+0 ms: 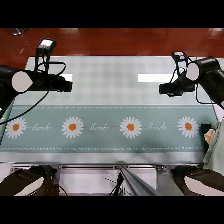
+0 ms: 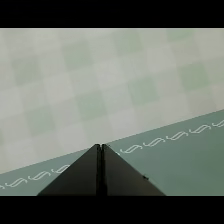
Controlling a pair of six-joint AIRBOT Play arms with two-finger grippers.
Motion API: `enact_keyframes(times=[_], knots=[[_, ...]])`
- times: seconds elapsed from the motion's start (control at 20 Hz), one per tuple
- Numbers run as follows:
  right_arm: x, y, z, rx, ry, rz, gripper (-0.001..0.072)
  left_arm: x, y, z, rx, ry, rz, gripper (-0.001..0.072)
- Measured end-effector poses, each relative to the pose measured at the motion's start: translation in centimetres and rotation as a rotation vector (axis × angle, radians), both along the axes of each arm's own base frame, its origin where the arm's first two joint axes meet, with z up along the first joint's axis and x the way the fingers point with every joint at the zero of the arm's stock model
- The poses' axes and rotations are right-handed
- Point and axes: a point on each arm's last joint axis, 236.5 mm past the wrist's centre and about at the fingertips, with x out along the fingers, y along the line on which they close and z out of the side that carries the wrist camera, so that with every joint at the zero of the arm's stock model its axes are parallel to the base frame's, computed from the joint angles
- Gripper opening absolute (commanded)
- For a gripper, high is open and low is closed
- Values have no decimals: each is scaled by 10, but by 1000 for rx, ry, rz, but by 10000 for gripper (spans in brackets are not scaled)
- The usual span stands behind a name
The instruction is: Fold the shirts.
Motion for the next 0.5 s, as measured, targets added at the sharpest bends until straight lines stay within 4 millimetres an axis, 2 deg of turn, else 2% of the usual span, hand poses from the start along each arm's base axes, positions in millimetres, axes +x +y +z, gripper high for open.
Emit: enact_keyframes(times=[0.5], knots=[[0,-1,0,-3,0,-1,20,0,1,-1,6,0,1,37]])
